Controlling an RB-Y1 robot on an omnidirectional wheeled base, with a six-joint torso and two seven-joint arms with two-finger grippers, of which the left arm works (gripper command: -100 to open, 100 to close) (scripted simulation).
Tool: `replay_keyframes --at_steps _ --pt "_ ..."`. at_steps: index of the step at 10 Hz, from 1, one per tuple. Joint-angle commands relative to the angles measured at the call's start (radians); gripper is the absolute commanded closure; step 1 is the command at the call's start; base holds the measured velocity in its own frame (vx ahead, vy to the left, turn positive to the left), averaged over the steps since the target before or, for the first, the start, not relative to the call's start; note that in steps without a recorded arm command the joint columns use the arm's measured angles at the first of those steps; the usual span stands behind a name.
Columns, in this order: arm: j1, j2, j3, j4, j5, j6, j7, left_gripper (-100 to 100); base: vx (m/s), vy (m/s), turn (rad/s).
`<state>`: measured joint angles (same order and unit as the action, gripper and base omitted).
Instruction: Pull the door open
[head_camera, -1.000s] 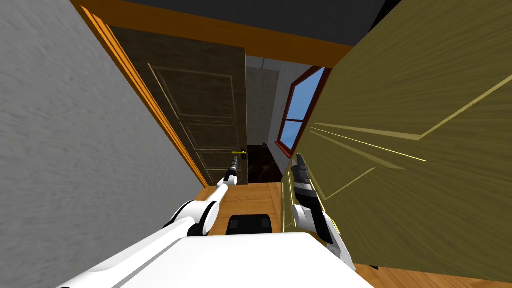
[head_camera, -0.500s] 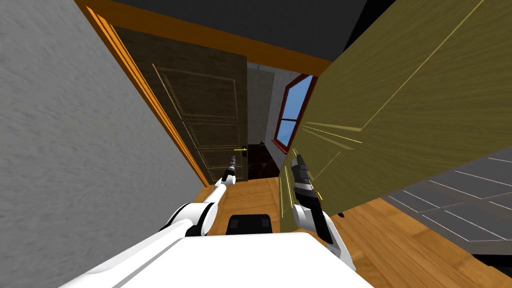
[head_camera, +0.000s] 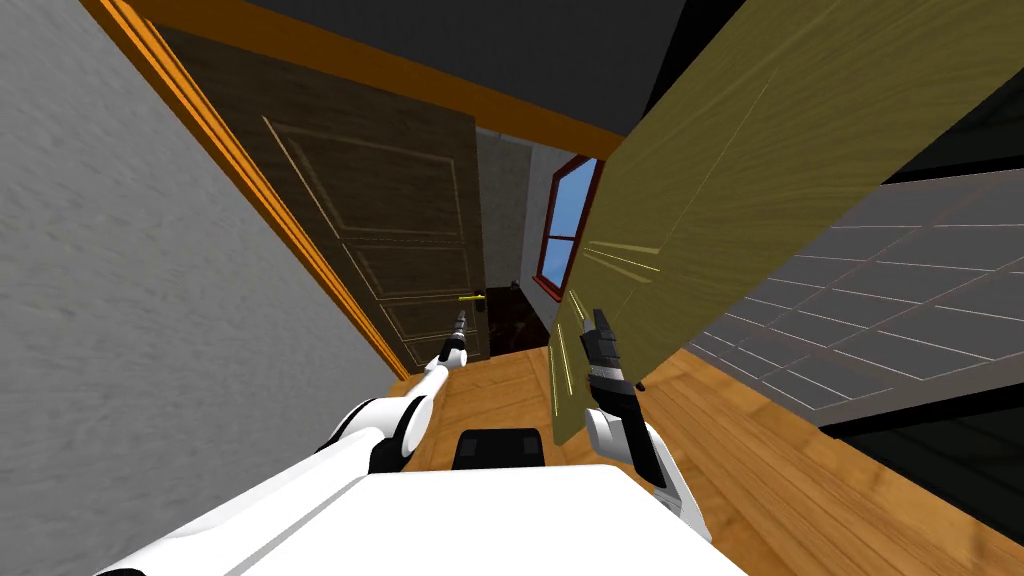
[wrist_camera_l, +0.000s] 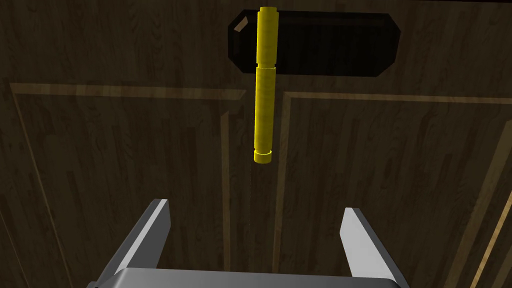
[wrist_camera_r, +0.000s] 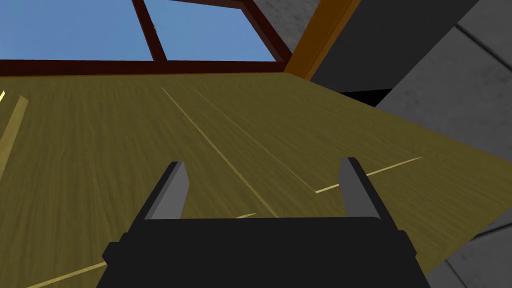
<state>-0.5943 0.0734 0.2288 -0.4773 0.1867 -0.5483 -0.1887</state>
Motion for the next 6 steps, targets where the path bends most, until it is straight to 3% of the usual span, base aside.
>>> replay_keyframes --at_steps 1,2,3,4,6 --pt "0.02 -0.002 0.011 -0.038 0.004 0.012 -0.013 -100 -0.101 0.014 -0.108" --pt "0.019 0.009 0.03 -0.035 0.012 0.008 -0.022 -100 -0.087 0.0 -0.236" --pt "0.019 0.009 0.03 -0.035 0.012 0.008 -0.022 -100 -0.056 -0.006 -0.125" --pt "0.019 0.009 0.03 -0.035 0.012 0.008 -0.022 -100 -0.014 -0.01 0.02" --pt "0.019 0.026 0.065 -0.031 0.027 0.001 -0.04 -100 -0.025 -0.018 -0.275"
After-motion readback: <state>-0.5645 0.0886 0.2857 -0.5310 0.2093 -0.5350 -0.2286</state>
